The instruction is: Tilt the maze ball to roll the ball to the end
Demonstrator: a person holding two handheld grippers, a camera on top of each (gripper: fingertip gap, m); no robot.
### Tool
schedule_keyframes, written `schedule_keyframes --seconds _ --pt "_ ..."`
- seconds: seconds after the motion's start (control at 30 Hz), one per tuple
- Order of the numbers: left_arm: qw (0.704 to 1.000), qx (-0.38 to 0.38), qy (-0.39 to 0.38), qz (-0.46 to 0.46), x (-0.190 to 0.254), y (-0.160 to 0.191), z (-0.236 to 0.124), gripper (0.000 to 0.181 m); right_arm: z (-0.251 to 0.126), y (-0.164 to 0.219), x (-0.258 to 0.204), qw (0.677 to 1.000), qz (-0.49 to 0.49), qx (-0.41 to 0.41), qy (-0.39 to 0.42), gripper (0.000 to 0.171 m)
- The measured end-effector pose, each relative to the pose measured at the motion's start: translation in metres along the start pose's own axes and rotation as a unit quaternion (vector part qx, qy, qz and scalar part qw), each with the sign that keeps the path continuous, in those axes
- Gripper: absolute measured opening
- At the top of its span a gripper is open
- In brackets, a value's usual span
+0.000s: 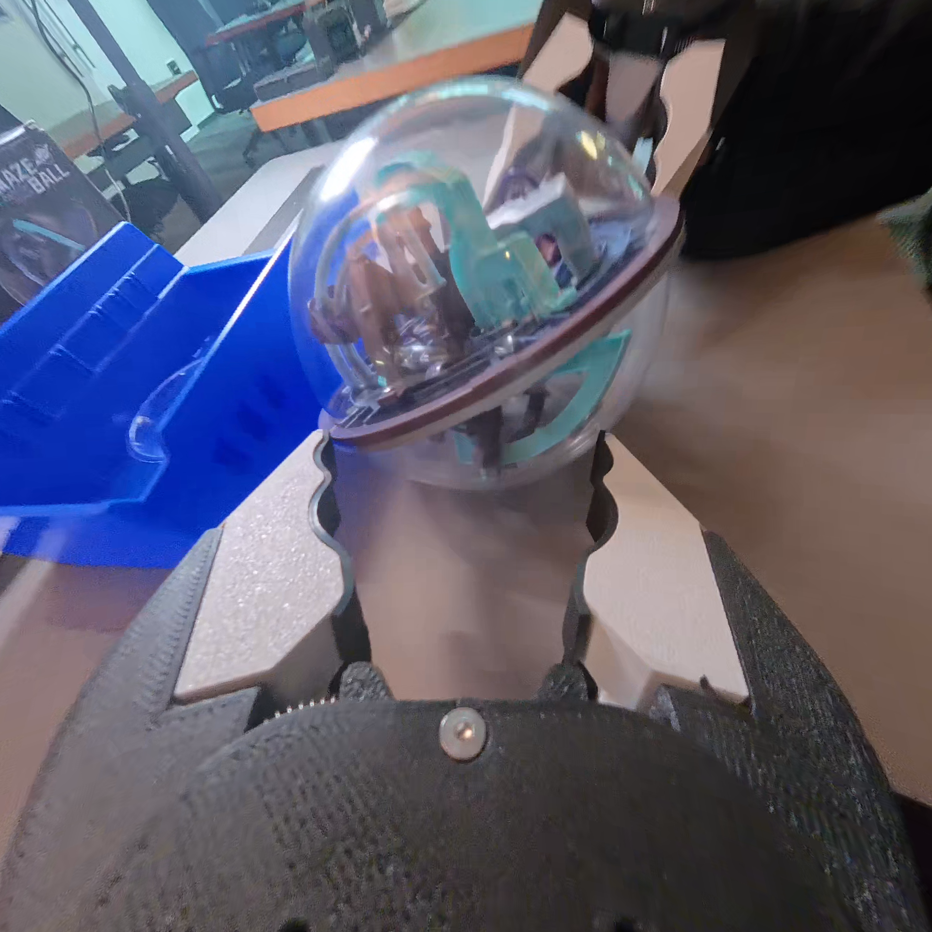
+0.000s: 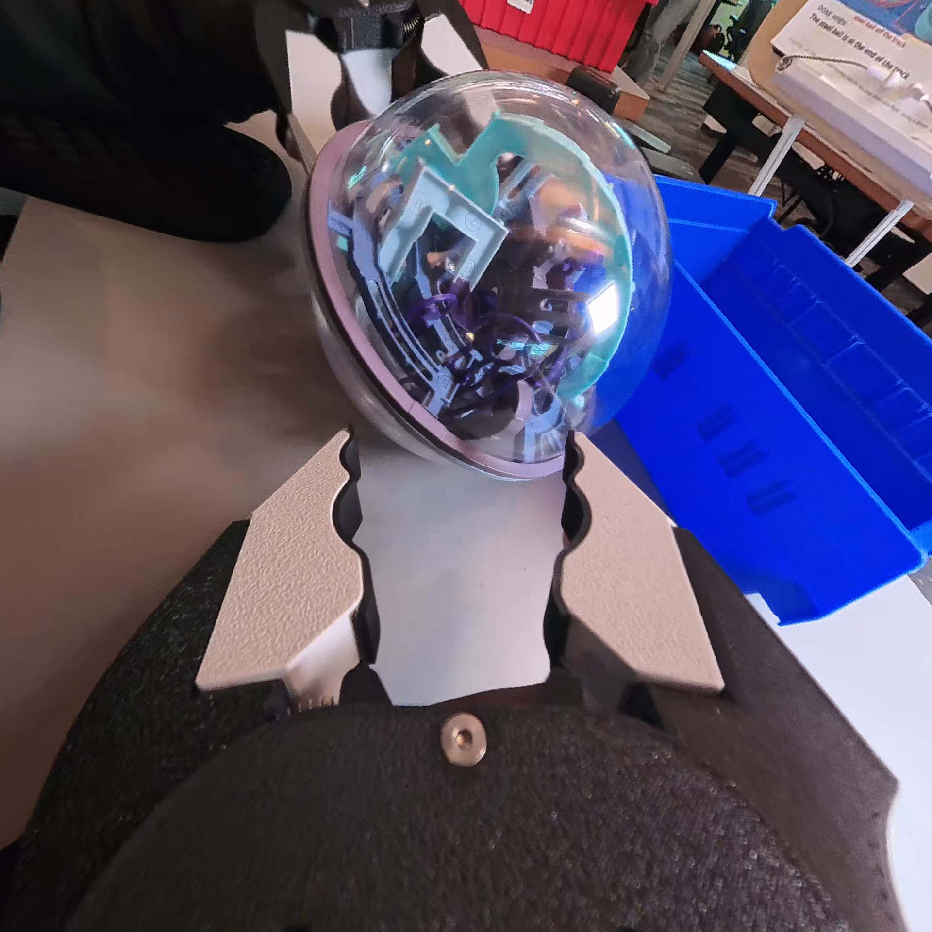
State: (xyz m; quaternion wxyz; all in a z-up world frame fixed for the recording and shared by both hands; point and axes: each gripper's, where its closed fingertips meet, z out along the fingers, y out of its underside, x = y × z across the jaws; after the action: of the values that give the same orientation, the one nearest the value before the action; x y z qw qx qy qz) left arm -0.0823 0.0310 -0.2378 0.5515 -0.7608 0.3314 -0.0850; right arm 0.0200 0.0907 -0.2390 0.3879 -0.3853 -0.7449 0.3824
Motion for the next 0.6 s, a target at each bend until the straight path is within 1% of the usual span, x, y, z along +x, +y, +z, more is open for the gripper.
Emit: schedule_keyframes --seconds 0.13,0.23,0.37,0.5,0.6 --pt "0.997 0.044 0.022 -0.052 0.008 -0.009 -0.009 0.1 -0.002 -0.002 -0.002 1.0 -0.003 0.008 -0.005 0.067" --pt "0.995 0.06 0.03 -0.069 0.011 -0.012 -0.012 0.097 0.0 0.002 -0.004 1.0 -0.008 -0.002 -0.009 0.067" --pt "0.995 0.063 0.035 -0.072 0.013 -0.011 -0.012 0.094 0.004 0.012 -0.004 0.999 -0.02 -0.026 -0.004 0.067" --pt "0.995 0.063 0.036 -0.07 0.014 -0.01 -0.012 0.094 0.006 0.013 -0.004 0.999 -0.021 -0.029 -0.002 0.067" --pt "0.994 0.068 0.039 -0.071 0.014 -0.011 -0.015 0.089 0.006 0.015 -0.004 0.999 -0.02 -0.032 -0.005 0.066"
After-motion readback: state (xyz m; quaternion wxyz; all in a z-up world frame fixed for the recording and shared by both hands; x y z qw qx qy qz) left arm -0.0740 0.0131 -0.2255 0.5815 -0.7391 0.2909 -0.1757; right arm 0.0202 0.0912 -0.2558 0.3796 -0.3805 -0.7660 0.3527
